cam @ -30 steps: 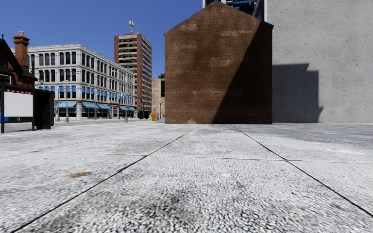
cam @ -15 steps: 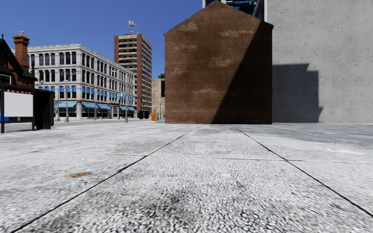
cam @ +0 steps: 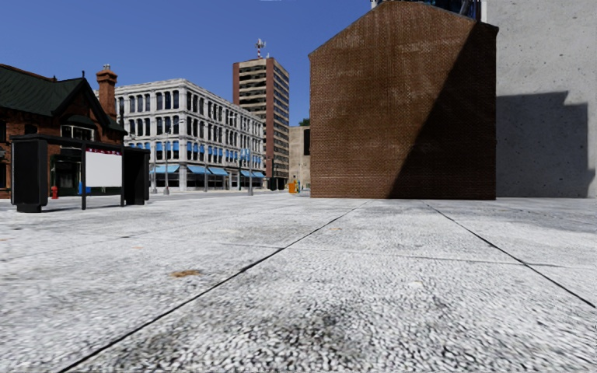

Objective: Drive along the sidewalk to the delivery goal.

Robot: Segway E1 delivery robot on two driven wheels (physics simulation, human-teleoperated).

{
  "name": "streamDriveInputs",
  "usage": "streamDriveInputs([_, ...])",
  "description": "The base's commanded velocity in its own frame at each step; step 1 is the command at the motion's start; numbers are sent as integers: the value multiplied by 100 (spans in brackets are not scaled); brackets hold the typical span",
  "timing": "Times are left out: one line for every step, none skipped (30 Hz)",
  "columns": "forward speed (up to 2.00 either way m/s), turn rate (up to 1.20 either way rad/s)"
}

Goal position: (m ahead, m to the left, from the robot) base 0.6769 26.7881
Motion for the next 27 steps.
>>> streamDriveInputs([0, 87])
streamDriveInputs([0, 87])
streamDriveInputs([0, 87])
streamDriveInputs([0, 87])
streamDriveInputs([0, 87])
streamDriveInputs([0, 87])
streamDriveInputs([0, 87])
streamDriveInputs([69, 87])
streamDriveInputs([92, 87])
streamDriveInputs([92, 87])
streamDriveInputs([138, 87])
streamDriveInputs([162, 87])
streamDriveInputs([162, 87])
streamDriveInputs([167, 87])
streamDriveInputs([170, 87])
streamDriveInputs([182, 87])
streamDriveInputs([182, 87])
streamDriveInputs([200, 87])
streamDriveInputs([200, 87])
streamDriveInputs([200, 87])
streamDriveInputs([200, 87])
streamDriveInputs([200, 87])
streamDriveInputs([200, 87])
streamDriveInputs([200, 87])
streamDriveInputs([200, 87])
streamDriveInputs([200, 87])
streamDriveInputs([200, 87])
